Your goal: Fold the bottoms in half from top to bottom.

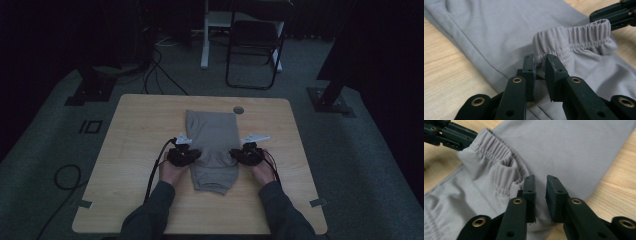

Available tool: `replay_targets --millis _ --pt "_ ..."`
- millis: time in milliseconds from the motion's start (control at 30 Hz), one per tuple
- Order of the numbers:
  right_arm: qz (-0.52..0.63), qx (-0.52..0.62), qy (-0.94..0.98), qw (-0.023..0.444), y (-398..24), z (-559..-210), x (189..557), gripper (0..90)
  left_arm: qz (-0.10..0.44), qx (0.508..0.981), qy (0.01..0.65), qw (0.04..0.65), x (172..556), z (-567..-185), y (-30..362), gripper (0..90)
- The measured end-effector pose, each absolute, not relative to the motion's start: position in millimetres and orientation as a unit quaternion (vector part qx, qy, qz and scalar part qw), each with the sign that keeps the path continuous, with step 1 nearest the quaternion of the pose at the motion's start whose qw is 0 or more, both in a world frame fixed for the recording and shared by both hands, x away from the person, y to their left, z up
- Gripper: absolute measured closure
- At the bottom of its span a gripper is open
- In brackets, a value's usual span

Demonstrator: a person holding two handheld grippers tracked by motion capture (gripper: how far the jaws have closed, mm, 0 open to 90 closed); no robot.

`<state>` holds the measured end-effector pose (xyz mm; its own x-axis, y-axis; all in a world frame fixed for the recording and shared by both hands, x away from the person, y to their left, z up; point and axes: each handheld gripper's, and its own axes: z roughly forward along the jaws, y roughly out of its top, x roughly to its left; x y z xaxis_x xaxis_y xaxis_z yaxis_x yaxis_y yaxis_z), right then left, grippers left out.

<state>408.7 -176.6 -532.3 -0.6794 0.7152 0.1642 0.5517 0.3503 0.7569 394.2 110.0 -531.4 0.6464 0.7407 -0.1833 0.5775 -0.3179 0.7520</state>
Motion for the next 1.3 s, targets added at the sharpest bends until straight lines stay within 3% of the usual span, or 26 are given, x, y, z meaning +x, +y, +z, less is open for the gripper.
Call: replay_targets --millis 400,567,867,1300 --pt "0.430 0.347 0.830 0.074 -175.3 -536.0 399.9 73.1 0.089 0.820 0.401 0.398 380.9 -539.3 118.0 74.4" --pt "0.429 0.347 0.831 0.071 -168.1 -537.2 402.1 72.3 0.120 0.807 0.422 0.394 393.6 -535.2 121.5 71.7" --pt "0.436 0.322 0.839 0.059 -168.0 -537.9 394.1 71.7 0.122 0.805 0.435 0.385 416.4 -540.7 110.6 70.8" --pt "0.459 0.296 0.837 0.044 -171.9 -534.3 388.0 64.5 0.104 0.814 0.410 0.399 382.4 -540.1 120.0 66.0"
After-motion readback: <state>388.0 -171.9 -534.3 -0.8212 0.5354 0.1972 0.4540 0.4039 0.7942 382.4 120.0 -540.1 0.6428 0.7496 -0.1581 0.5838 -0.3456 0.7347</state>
